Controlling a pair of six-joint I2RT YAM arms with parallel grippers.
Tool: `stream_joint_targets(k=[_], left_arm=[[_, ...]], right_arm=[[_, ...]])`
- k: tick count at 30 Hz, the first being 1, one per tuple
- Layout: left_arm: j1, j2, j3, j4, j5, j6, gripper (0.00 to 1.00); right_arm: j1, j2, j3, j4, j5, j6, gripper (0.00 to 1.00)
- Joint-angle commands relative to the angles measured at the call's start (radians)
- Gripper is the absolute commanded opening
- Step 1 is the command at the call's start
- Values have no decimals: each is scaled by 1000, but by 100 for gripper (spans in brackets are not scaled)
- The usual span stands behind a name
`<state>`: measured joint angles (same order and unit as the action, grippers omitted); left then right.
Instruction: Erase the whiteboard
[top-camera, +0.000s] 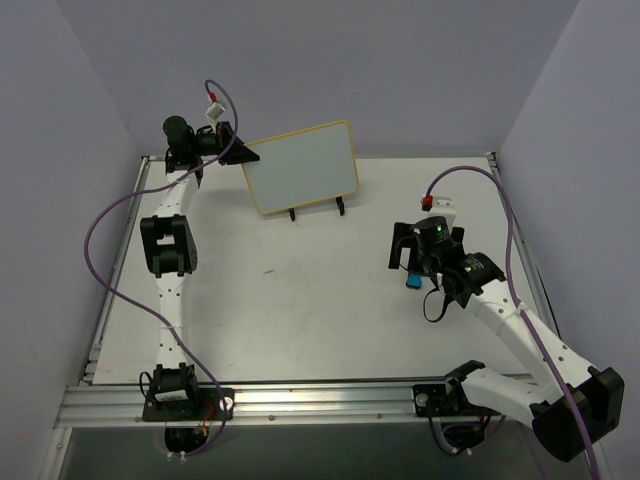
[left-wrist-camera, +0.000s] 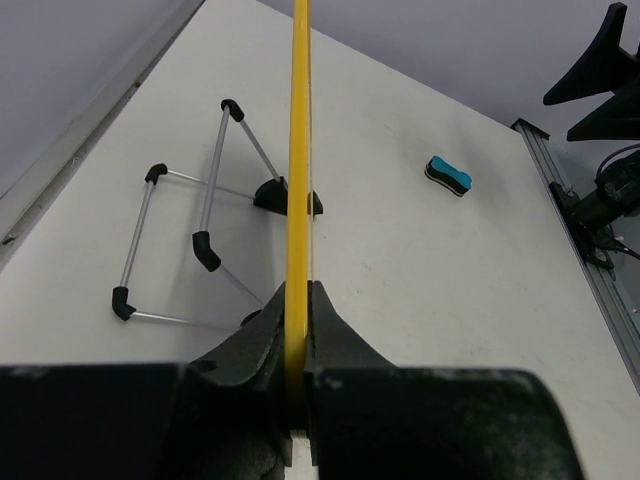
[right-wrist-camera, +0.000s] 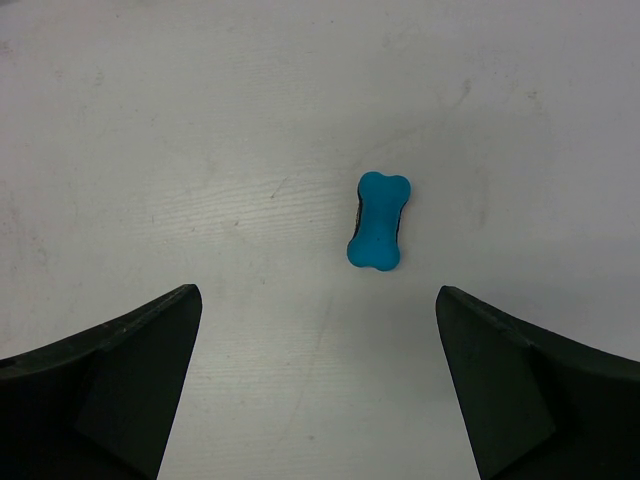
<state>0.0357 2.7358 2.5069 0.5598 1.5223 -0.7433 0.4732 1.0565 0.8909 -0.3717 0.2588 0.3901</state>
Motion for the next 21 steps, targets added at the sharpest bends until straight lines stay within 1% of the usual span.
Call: stream_joint_targets(k=[1, 6, 16, 19, 21], left_arm=[[-2, 2, 67, 14, -27, 22, 2], [-7, 35, 93, 8, -37, 21, 2], [-7, 28, 87, -31, -34, 50, 2], [-11, 38, 81, -21, -36, 36, 2], [-14, 38, 60, 27, -30, 3, 2]], right_arm=[[8, 2, -6, -16, 42, 3, 100], [13, -1, -7, -16, 43, 6, 100], [13, 23, -1, -15, 39, 1, 100], [16, 16, -4, -15, 40, 3, 100], [18, 14, -6, -15, 39, 3, 100]])
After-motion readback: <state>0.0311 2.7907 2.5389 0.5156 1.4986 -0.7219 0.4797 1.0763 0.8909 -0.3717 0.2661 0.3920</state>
